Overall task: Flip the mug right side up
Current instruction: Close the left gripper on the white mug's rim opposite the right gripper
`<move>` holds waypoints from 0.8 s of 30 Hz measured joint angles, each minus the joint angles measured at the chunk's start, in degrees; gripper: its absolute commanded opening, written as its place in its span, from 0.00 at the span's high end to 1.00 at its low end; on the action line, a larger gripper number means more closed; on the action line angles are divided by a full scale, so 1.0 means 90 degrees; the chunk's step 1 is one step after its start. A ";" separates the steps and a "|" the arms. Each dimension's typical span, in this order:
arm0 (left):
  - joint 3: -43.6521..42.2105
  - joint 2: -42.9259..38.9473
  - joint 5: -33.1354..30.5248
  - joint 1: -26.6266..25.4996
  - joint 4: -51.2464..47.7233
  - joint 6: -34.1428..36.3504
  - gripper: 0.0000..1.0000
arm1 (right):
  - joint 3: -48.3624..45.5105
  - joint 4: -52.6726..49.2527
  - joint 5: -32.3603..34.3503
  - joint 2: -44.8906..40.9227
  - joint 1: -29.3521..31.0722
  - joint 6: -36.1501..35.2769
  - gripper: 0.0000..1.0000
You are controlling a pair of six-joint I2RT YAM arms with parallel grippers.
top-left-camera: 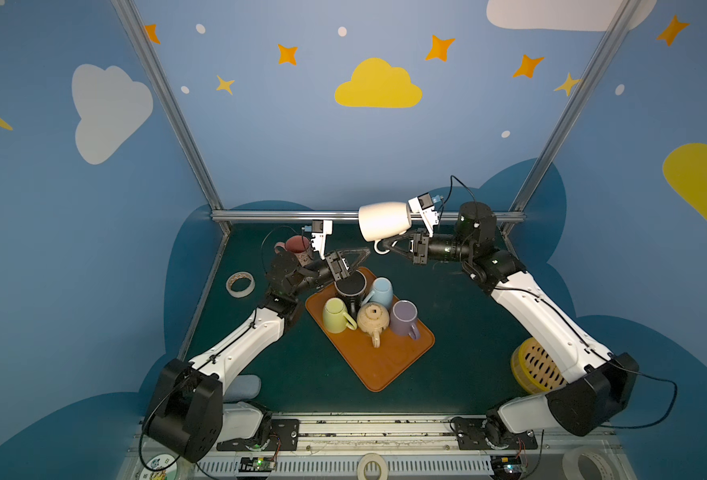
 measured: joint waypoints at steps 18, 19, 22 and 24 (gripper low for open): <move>0.0758 0.0651 0.0561 -0.0034 0.0500 -0.0279 0.62 | 0.0095 0.0789 -0.0675 0.0491 -0.0148 0.0520 1.00; 0.0767 0.0665 0.0573 -0.0041 0.0510 -0.0277 0.62 | 0.0095 0.0826 -0.0699 0.0493 -0.0148 0.0551 1.00; 0.0777 0.0685 0.0597 -0.0070 0.0520 -0.0277 0.64 | 0.0102 0.0952 -0.0789 0.0527 -0.0148 0.0624 1.00; 0.0782 0.0690 0.0612 -0.0080 0.0542 -0.0274 0.66 | 0.0104 0.1010 -0.0835 0.0554 -0.0148 0.0682 1.00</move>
